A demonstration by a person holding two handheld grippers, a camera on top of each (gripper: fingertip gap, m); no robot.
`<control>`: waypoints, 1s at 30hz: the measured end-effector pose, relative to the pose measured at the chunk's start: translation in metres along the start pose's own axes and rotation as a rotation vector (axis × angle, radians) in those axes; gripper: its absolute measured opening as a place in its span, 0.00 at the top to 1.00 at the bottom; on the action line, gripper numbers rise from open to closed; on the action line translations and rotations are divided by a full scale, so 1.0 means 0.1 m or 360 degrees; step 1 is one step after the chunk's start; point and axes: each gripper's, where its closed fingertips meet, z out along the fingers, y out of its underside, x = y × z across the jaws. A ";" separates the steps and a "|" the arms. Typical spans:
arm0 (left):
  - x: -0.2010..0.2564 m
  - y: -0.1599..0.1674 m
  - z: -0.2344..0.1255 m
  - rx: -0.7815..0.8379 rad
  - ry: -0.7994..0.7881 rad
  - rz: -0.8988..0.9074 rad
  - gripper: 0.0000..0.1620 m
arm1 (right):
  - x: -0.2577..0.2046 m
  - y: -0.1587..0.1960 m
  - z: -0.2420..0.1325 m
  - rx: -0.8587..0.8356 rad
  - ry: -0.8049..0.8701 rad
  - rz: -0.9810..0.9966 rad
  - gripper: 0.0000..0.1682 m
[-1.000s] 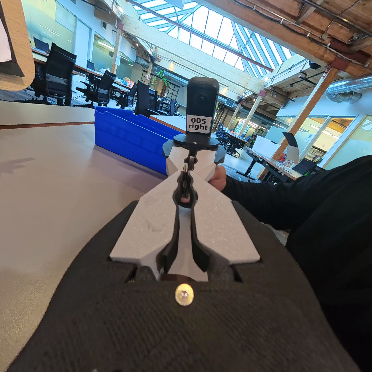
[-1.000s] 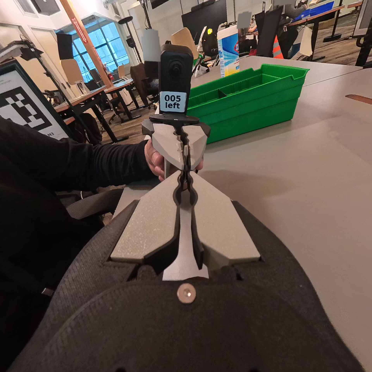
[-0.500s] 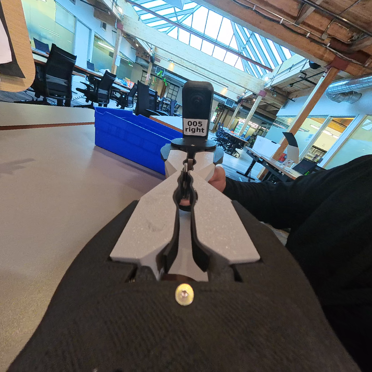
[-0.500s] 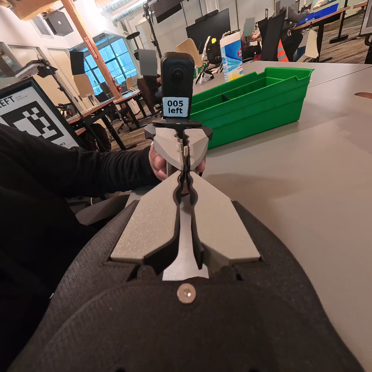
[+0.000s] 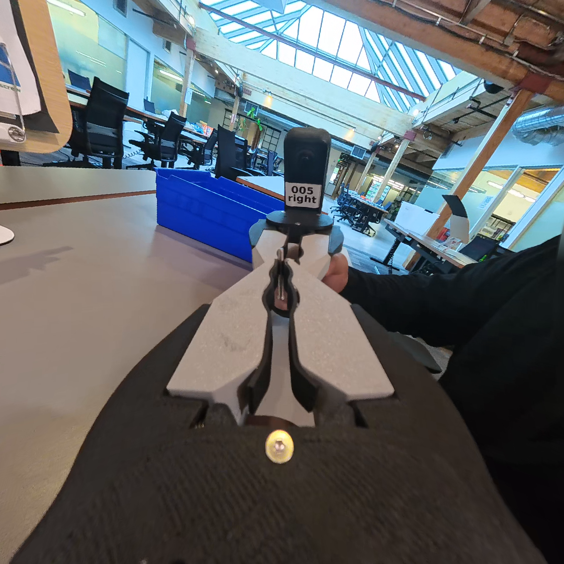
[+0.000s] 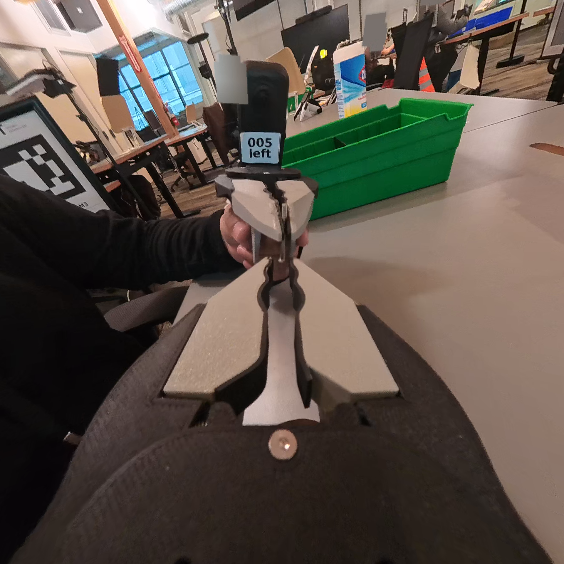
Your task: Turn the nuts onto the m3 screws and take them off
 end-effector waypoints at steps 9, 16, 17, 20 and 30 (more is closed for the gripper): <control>0.01 0.01 0.00 -0.0012 0.0007 -0.0012 1.00 | 0.00 0.03 0.04 -0.0029 0.0028 -0.0035 0.99; 0.01 0.00 0.00 0.0005 0.0010 -0.0025 1.00 | 0.00 0.02 0.04 -0.0015 0.0011 -0.0001 1.00; 0.01 0.00 0.00 0.0006 0.0013 -0.0029 1.00 | -0.01 0.02 0.03 -0.0012 0.0007 0.0004 1.00; 0.01 0.01 0.00 0.0004 0.0019 -0.0033 1.00 | -0.01 0.02 0.04 -0.0015 0.0011 -0.0002 1.00; 0.01 0.08 0.02 -0.0047 0.0023 -0.0028 1.00 | -0.01 -0.02 0.00 0.0023 0.0009 0.0009 1.00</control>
